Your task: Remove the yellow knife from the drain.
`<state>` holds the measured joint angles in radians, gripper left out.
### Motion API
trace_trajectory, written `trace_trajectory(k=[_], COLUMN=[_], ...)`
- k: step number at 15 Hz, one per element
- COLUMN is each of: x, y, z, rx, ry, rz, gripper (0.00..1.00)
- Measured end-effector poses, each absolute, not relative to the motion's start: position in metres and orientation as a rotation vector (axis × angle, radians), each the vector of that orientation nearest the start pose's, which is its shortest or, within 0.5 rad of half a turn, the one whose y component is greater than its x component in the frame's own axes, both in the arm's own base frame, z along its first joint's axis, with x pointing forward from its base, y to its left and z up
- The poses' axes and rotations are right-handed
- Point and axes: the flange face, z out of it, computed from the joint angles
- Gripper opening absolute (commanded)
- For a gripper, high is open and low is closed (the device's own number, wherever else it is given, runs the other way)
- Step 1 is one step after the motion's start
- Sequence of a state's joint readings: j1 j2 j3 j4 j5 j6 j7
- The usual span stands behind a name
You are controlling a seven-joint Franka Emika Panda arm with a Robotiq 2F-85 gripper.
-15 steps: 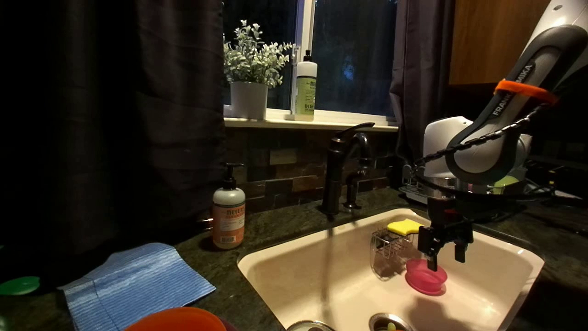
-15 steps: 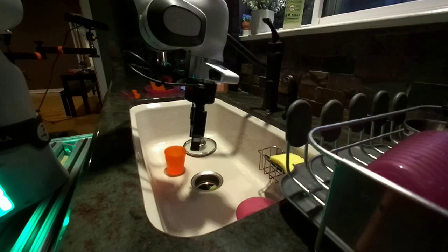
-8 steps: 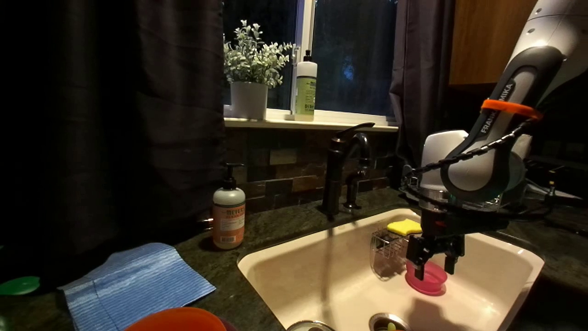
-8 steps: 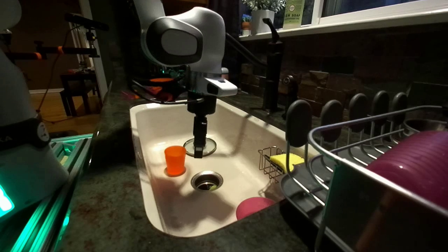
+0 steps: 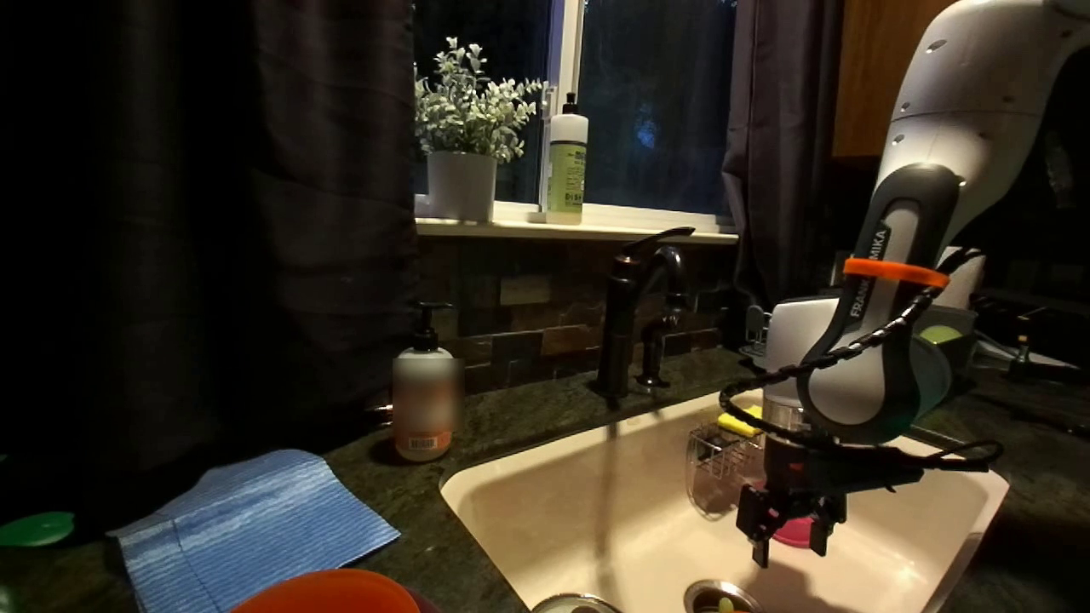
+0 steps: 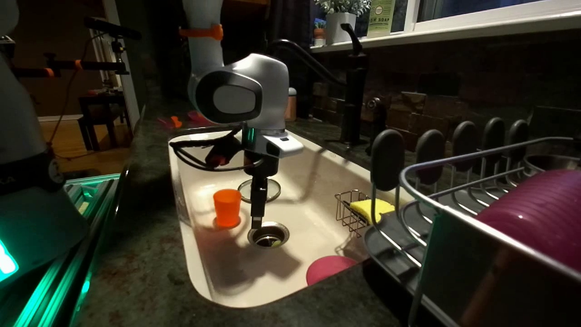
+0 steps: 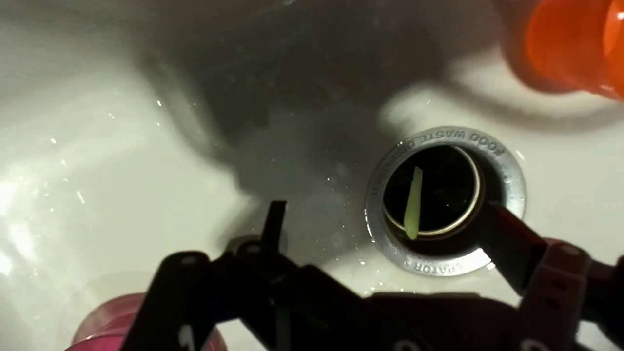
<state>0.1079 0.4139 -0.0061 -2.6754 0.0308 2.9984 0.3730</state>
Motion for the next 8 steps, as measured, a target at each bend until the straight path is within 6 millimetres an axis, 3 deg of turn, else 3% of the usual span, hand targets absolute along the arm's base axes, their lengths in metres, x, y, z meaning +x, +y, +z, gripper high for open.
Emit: trace_trajectory(k=[8], x=[0.41], y=[0.051], z=[0.052], rx=[-3.124], ry=[0.507], rz=[0.171], gripper=[1.0])
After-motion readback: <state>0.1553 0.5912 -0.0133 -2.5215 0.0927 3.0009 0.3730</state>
